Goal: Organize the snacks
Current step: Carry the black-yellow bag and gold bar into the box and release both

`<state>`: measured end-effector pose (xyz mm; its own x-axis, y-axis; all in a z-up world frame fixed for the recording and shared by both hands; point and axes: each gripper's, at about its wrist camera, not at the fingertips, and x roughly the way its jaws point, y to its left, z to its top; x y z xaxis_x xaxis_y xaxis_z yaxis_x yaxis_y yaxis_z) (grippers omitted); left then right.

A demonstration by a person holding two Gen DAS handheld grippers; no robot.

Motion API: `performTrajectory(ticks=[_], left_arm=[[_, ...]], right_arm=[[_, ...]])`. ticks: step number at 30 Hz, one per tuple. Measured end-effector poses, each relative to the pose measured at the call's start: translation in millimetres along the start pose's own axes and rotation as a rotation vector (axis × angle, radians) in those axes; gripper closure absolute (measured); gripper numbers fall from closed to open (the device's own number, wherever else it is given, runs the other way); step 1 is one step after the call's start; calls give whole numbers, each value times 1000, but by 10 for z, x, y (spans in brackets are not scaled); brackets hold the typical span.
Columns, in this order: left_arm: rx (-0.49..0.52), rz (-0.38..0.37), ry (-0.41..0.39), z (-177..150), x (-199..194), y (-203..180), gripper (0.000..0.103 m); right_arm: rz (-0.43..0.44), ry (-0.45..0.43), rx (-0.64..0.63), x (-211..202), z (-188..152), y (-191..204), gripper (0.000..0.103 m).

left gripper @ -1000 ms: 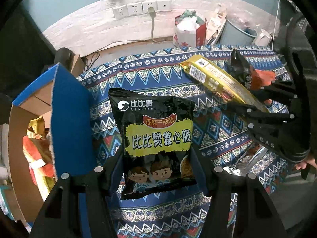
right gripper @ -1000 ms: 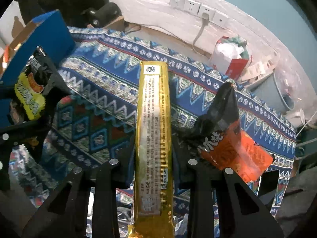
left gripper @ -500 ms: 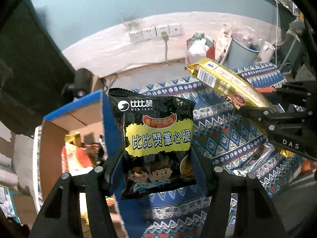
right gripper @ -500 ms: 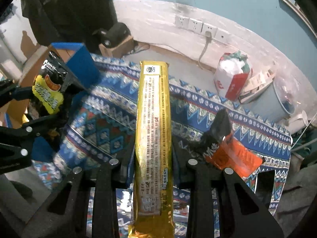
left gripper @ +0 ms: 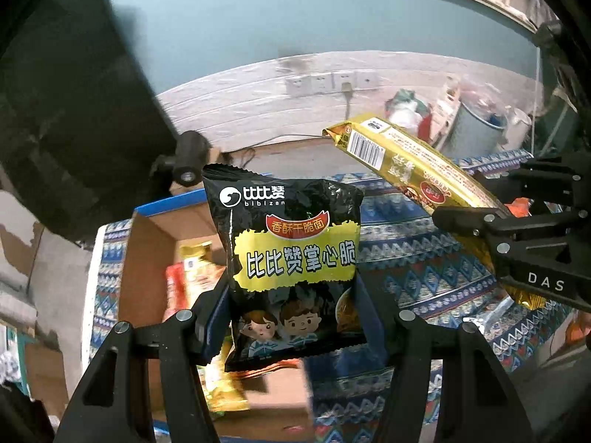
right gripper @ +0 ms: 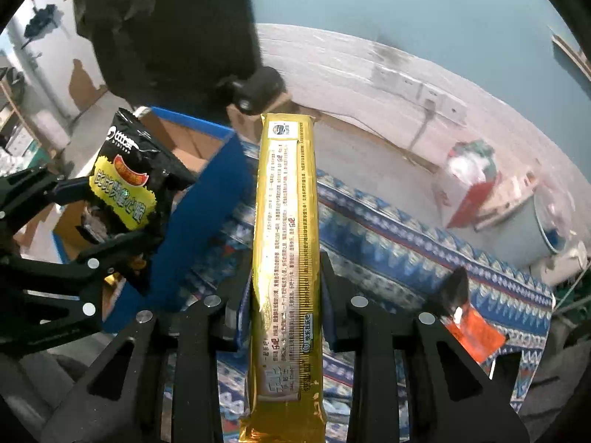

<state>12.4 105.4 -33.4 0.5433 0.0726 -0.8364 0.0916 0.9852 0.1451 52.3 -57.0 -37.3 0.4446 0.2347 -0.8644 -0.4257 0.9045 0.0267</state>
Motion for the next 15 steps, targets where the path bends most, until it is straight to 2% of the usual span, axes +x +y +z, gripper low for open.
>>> performTrajectory(ticks=[15], left_arm=[[-158, 95, 30, -281, 63, 959, 40]], right_arm=[[88, 42, -73, 330, 408, 840, 74]])
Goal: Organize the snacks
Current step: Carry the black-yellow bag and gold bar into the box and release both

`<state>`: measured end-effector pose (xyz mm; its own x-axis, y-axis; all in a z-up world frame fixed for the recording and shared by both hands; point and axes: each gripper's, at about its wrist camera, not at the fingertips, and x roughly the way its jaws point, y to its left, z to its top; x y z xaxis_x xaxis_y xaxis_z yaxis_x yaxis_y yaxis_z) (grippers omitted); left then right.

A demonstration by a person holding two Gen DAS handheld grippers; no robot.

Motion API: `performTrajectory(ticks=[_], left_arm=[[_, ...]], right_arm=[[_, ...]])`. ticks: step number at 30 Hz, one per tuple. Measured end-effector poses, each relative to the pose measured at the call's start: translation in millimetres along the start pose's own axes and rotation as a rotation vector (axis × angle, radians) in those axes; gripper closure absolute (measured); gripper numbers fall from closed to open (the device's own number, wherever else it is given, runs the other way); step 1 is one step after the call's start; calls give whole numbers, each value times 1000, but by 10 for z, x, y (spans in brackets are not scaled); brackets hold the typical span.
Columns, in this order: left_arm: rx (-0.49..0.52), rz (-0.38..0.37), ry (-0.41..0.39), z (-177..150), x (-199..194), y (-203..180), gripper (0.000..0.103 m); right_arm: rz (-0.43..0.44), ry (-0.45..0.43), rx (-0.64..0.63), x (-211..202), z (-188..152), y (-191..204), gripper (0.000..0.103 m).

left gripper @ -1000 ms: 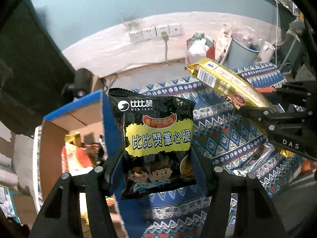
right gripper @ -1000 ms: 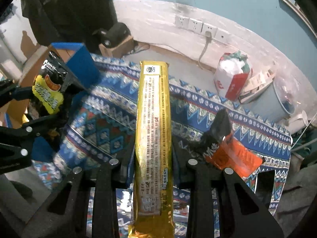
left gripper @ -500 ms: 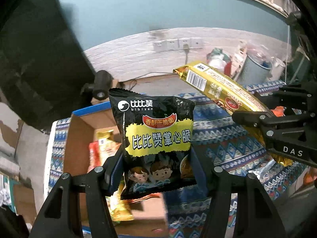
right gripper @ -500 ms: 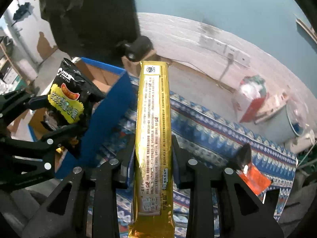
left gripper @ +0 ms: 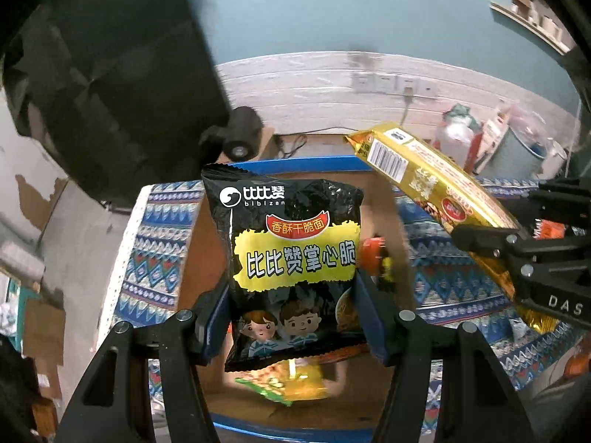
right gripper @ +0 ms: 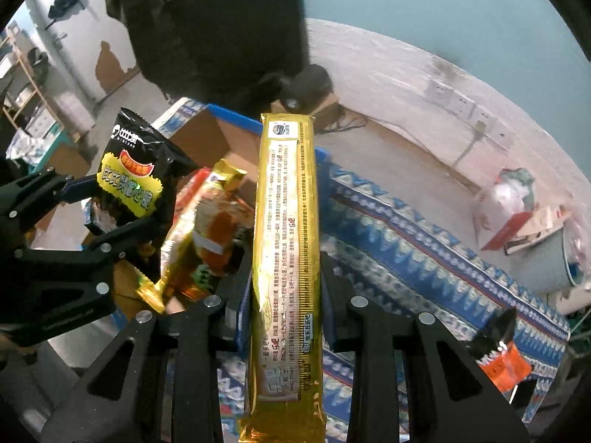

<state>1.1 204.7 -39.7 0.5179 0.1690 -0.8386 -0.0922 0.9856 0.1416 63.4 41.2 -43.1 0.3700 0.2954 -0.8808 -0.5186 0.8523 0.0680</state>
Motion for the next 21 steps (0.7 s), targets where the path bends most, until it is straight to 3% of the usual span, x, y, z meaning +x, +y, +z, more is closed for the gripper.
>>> performTrajectory(ticks=[21], left_arm=[[-100, 50, 109, -139, 312, 510, 40]], right_arm=[[90, 77, 5, 570, 423, 630, 74]])
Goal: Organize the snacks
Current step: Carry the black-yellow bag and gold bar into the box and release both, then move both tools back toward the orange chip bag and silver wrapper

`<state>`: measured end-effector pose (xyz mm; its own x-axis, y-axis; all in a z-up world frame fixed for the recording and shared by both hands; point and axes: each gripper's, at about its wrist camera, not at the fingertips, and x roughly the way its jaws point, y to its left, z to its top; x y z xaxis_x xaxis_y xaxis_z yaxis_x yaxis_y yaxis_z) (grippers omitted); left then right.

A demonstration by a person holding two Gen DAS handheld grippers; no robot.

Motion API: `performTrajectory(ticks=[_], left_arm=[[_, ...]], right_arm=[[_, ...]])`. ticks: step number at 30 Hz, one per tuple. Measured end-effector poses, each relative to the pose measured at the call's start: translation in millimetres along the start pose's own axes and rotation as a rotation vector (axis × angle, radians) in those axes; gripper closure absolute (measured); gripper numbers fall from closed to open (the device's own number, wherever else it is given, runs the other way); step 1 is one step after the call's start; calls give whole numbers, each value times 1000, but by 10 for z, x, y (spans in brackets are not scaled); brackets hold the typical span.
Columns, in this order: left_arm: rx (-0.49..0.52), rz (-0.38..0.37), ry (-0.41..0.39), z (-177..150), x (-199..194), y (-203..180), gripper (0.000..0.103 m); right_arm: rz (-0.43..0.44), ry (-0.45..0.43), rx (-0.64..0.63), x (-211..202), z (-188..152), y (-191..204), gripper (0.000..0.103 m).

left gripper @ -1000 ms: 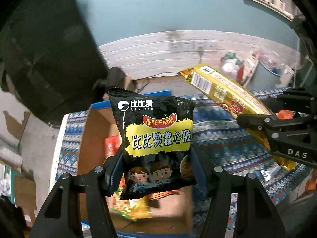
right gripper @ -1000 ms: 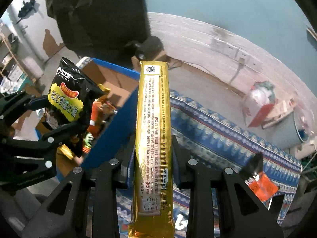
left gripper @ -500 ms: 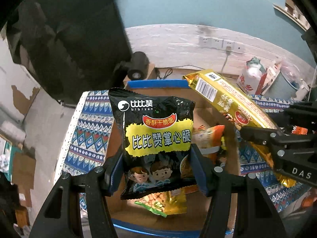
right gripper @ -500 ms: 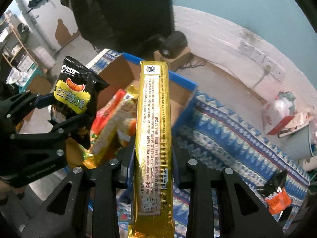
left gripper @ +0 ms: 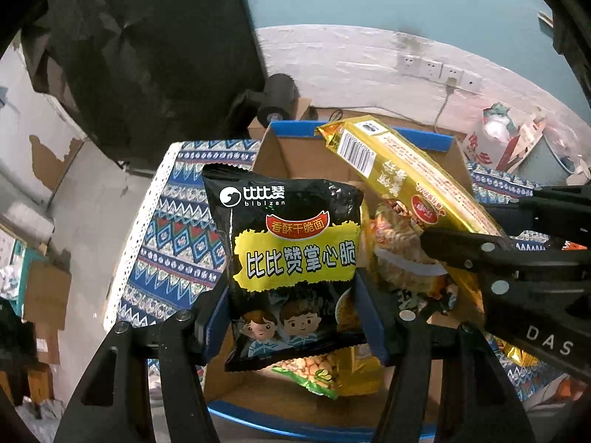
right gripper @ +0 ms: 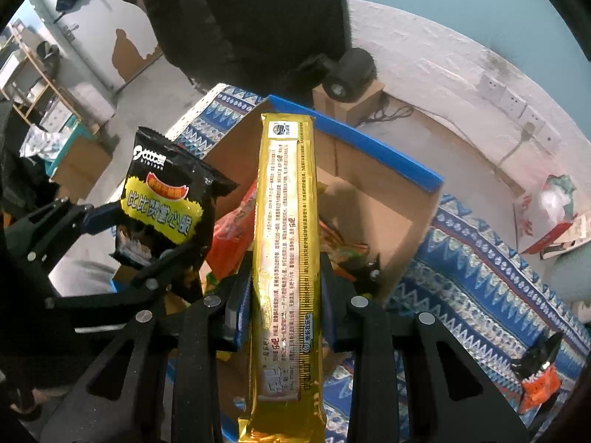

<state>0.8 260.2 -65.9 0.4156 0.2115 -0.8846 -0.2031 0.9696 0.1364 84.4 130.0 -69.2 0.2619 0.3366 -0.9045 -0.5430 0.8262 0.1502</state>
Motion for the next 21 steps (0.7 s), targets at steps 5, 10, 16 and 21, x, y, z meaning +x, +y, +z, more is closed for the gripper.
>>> performTrajectory(ticks=[5, 10, 16, 21], left_arm=[[-37, 8, 27, 15, 36, 63, 35], [-50, 19, 9, 42, -44, 56, 23], [-26, -9, -19, 81, -169, -97, 23], [36, -39, -32, 102, -255, -382, 23]], right_arm=[[28, 25, 15, 80, 33, -11, 73], [50, 10, 35, -40, 13, -108, 65], [27, -42, 30, -331, -108, -239, 46], [-40, -53, 4, -498, -265, -429, 36]])
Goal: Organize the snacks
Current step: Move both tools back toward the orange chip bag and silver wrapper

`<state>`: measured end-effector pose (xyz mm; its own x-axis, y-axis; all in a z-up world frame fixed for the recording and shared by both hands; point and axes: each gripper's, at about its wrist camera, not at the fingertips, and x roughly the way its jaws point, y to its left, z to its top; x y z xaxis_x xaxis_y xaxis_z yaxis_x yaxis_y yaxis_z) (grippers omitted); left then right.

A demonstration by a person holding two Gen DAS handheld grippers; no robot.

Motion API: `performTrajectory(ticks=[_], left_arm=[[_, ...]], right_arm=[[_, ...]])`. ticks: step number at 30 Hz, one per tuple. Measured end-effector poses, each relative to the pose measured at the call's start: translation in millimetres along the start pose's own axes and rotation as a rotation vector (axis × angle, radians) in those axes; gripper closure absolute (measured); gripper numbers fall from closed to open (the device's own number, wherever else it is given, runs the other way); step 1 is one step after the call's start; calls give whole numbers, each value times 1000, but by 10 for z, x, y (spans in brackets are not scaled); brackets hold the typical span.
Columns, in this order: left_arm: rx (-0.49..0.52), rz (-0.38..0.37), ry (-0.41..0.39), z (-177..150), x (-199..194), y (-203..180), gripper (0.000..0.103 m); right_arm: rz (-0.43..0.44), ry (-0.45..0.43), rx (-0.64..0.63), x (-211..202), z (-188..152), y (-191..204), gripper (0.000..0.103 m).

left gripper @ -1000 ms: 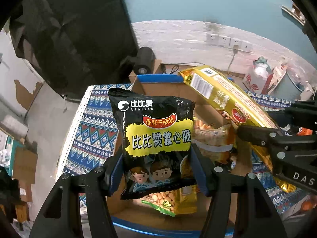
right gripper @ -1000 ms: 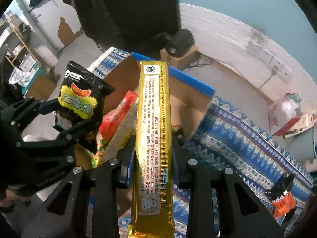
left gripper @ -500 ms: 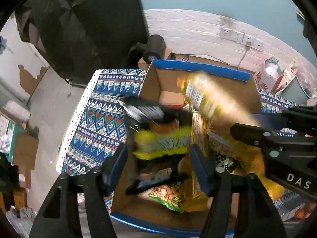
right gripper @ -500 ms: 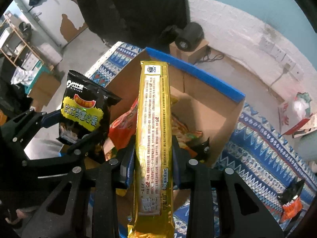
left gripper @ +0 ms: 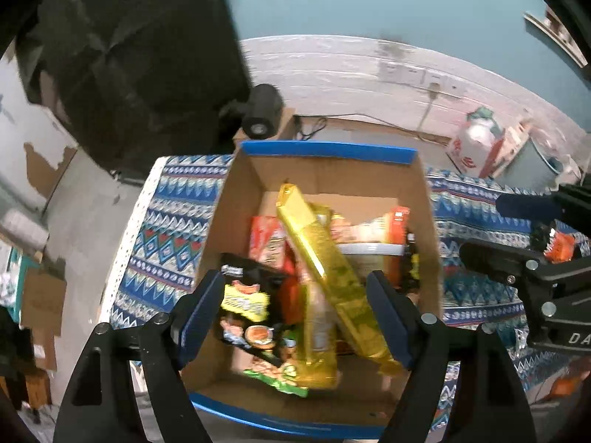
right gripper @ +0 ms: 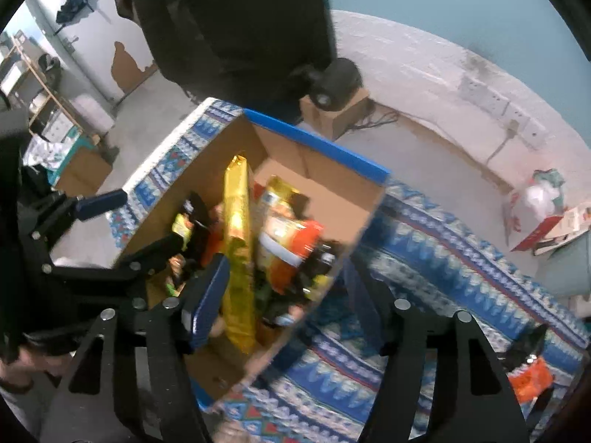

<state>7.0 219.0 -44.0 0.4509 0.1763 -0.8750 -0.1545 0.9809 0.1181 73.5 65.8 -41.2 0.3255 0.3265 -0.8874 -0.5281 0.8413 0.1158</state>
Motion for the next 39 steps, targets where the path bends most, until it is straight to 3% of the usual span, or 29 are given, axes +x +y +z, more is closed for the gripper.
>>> performTrajectory(ticks=[14, 31, 39], left_arm=[[202, -117, -13, 29, -103, -1020, 23], [407, -166, 13, 65, 32, -2067, 22], [485, -188, 36, 81, 228, -2440, 22]], right_arm=[[-137, 30, 9, -279, -651, -781, 27], [-257, 83, 115, -461, -1306, -1972, 25], [-338, 182, 29, -389, -1511, -2396, 25]])
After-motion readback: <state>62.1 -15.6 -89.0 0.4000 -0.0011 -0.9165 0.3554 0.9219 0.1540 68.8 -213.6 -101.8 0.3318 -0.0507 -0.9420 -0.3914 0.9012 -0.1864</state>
